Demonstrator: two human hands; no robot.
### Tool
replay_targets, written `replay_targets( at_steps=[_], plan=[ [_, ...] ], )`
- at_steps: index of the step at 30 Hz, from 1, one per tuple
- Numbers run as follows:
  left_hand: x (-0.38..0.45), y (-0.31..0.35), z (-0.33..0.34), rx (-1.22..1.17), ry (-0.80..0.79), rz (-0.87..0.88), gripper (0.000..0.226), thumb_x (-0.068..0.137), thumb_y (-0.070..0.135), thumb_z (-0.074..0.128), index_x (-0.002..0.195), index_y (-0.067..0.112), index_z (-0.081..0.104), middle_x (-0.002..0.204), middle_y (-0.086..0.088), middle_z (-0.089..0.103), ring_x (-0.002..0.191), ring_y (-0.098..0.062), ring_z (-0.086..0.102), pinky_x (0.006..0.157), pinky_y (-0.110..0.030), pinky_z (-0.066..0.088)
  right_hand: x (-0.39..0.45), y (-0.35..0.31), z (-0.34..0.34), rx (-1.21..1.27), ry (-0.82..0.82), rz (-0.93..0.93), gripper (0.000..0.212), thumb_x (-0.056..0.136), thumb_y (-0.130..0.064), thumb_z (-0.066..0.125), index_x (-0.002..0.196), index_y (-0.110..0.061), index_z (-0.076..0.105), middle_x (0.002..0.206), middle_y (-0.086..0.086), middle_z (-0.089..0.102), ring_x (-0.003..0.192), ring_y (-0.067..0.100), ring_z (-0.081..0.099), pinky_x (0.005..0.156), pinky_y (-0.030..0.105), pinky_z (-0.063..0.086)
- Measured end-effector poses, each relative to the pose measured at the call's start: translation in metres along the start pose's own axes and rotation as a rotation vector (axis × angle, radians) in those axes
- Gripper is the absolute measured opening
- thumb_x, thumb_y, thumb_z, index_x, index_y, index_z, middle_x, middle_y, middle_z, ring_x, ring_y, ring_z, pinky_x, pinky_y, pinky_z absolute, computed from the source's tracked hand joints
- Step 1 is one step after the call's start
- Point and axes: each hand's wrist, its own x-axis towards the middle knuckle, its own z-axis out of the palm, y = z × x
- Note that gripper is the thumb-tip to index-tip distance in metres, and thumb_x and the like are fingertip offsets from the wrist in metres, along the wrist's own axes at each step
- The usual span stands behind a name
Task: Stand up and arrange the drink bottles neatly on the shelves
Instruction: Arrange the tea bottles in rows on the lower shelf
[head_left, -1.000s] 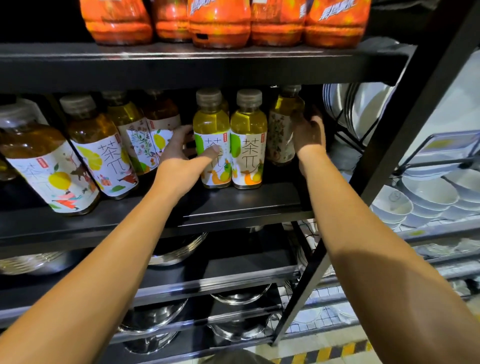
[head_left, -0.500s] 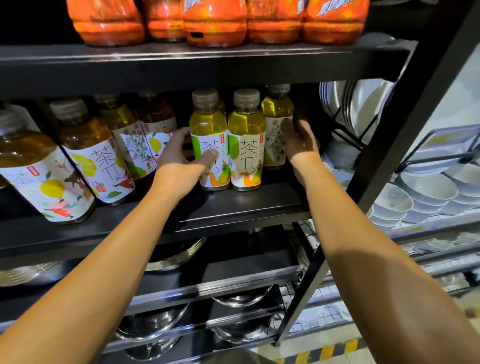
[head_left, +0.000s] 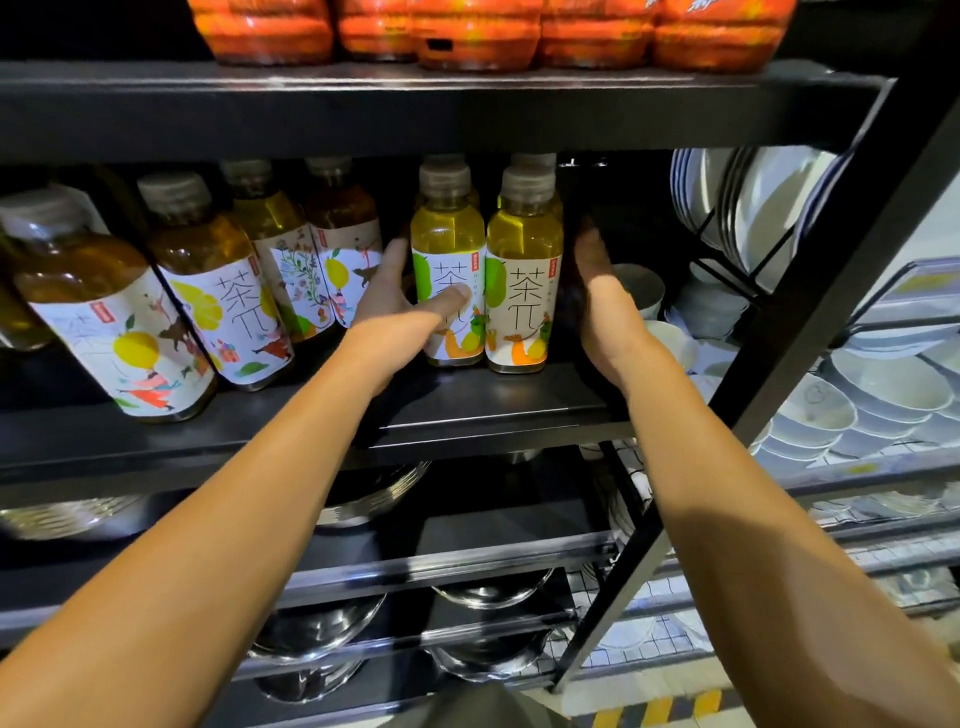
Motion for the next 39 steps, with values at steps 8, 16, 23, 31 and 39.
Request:
replay_targets(
  at_steps=[8, 16, 23, 31, 39],
  plan=[
    [0.011, 0.007, 0.004, -0.063, -0.001, -0.042, 0.03, 0.087, 0.019, 0.072, 0.107, 0.025, 0.051, 0.105, 0.006, 0.068, 0.094, -0.006, 0.068, 0.073, -0.019, 0.052, -0.005, 0.006, 0.012, -0.257, -0.105, -0.217, 0.074, 0.079, -0.029, 0.076, 0.142, -0.039, 0.037, 0.124, -0.011, 0.063, 0.113, 0.011, 0.06, 0.09, 0.029, 0.053],
    [0.012, 0.01, 0.01, -0.096, -0.022, -0.054, 0.055, 0.071, 0.012, 0.081, 0.114, 0.02, 0.048, 0.102, 0.003, 0.067, 0.092, -0.013, 0.067, 0.074, -0.024, 0.053, 0.026, 0.003, 0.011, -0.115, -0.22, -0.238, 0.082, 0.079, -0.019, 0.078, 0.147, -0.031, 0.034, 0.137, -0.008, 0.057, 0.126, 0.017, 0.054, 0.104, 0.042, 0.046],
    [0.024, 0.009, 0.016, -0.138, -0.046, -0.039, 0.043, 0.072, 0.001, 0.075, 0.1, 0.024, 0.053, 0.099, 0.0, 0.071, 0.098, -0.019, 0.069, 0.094, -0.044, 0.054, 0.041, -0.005, 0.021, 0.005, -0.315, -0.203, 0.087, 0.062, -0.011, 0.072, 0.143, -0.017, 0.039, 0.132, 0.007, 0.061, 0.12, 0.023, 0.06, 0.099, 0.041, 0.049],
    [0.037, 0.008, 0.016, -0.111, -0.143, -0.059, 0.035, 0.071, 0.012, 0.073, 0.105, 0.009, 0.067, 0.104, -0.013, 0.074, 0.099, -0.03, 0.071, 0.093, -0.054, 0.053, 0.063, -0.005, 0.014, -0.035, -0.352, -0.191, 0.073, 0.084, 0.004, 0.065, 0.146, -0.02, 0.036, 0.132, 0.004, 0.062, 0.12, 0.02, 0.059, 0.103, 0.043, 0.047],
    [0.038, -0.004, 0.012, -0.106, -0.112, -0.077, 0.045, 0.093, 0.025, 0.065, 0.129, 0.013, 0.042, 0.117, -0.001, 0.066, 0.107, -0.014, 0.066, 0.093, -0.035, 0.054, 0.065, 0.005, 0.031, 0.127, -0.187, -0.203, 0.065, 0.092, -0.018, 0.059, 0.15, -0.026, 0.031, 0.133, 0.002, 0.06, 0.117, 0.02, 0.06, 0.098, 0.04, 0.049]
  ],
)
